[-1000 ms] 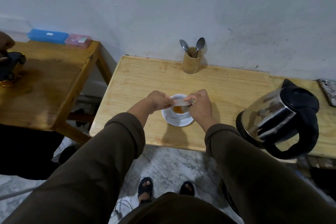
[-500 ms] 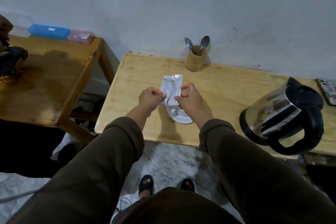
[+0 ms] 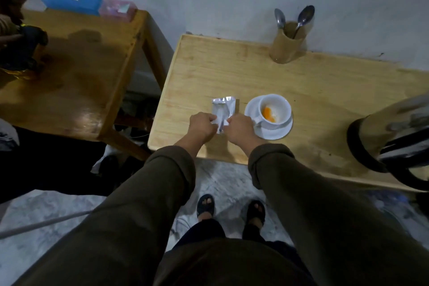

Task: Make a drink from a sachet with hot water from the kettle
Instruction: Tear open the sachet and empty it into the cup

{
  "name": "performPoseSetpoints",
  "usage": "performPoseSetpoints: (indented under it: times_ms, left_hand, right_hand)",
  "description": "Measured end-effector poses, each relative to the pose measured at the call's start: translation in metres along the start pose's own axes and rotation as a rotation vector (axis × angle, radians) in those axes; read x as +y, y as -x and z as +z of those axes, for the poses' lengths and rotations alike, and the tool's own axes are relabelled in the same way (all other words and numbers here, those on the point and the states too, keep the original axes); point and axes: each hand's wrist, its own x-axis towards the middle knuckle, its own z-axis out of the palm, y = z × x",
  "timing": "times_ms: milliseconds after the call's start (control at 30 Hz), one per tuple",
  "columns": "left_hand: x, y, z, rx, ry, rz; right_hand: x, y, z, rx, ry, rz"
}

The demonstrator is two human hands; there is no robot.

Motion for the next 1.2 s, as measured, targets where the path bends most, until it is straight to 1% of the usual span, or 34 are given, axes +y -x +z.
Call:
performPoseSetpoints:
  times_ms: [100,233,367,500,600,833,933,1033,1133,1200]
  left_hand:
    - [-0.004,-0.005,0.005,-0.020,-0.091,0.027]
    - [-0.006,-0.010,0.010,-0.020,-0.117,0.062]
    - [-0.005,-0.010,0.014,-0.006,-0.169,0.083]
    - [-0.004,-0.010,0.017,-0.019,-0.167,0.097]
    - [-0.005,-0.010,0.018,-0.018,-0.144,0.095]
    - [-0.008,-0.010,0.018,-0.018,-0.119,0.096]
    - [-0.007,-0.012,0.016,-0.005,-0.084,0.085]
    - [-0.007,-0.013,0.014,0.013,-0.031,0.028]
    - [0.000,-0.010,0.013,0.016,-0.038,0.042]
    - [0.009,-0.006,0.013,0.016,-0.061,0.072]
  right_hand:
    - [-0.002,-0.004,0.006,-0.015,0.073,-0.011]
    - [0.001,-0.007,0.010,-0.040,0.101,-0.020]
    - [0.002,-0.008,0.009,-0.060,0.080,0.011]
    - [0.004,-0.013,0.014,-0.067,0.088,0.011]
    - [0.005,-0.014,0.017,-0.085,0.041,0.027]
    - [0.007,-0.011,0.011,-0.094,0.091,-0.001]
    - [0.008,-0.008,0.008,-0.100,0.039,0.011]
    - [0.008,0.000,0.000,-0.069,-0.035,0.009]
    - [0.010,0.012,-0.015,0.016,-0.222,0.028]
    - [0.014,0.021,-0.027,0.121,-0.351,0.020]
